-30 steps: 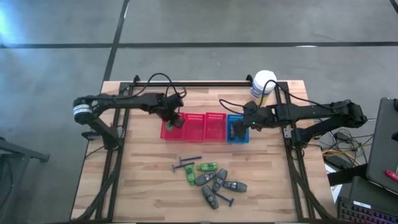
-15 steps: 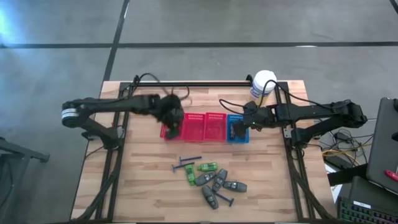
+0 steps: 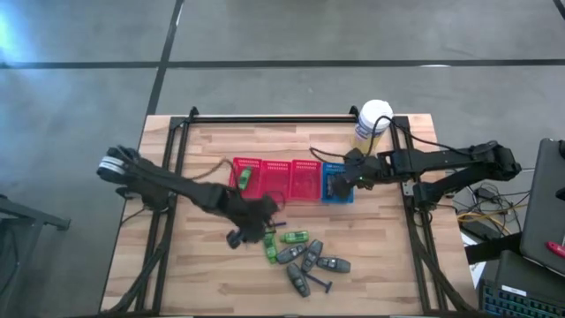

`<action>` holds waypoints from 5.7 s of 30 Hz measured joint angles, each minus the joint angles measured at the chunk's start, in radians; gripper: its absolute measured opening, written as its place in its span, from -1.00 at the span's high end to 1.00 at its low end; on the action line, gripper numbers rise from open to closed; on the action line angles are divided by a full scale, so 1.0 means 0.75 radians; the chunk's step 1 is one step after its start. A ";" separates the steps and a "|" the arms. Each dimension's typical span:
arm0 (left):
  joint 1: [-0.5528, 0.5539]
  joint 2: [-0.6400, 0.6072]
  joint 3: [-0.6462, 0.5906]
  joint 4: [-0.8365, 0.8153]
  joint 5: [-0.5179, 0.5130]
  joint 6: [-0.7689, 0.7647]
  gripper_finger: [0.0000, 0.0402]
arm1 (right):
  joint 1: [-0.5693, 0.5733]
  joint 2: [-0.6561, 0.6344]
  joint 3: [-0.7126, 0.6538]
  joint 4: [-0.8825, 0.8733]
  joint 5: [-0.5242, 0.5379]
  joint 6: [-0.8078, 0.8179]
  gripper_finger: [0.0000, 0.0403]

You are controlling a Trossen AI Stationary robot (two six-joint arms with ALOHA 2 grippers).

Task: Pick & Place Travel size toiletries
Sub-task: Put the green shampoo bottle into the left red bin, then put the blue razor into the middle red bin

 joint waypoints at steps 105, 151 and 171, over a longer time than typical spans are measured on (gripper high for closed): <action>-0.071 0.136 -0.140 -0.072 -0.164 -1.149 -0.17 | 0.167 0.001 -0.006 -0.063 0.102 0.143 -0.81; -0.217 0.260 -0.056 0.037 -0.291 -1.184 0.90 | 0.174 0.001 -0.008 -0.061 0.102 0.164 -0.81; 0.427 -0.067 -0.100 0.403 -0.379 -2.258 0.89 | 0.266 -0.010 0.102 -0.235 0.292 0.358 -0.81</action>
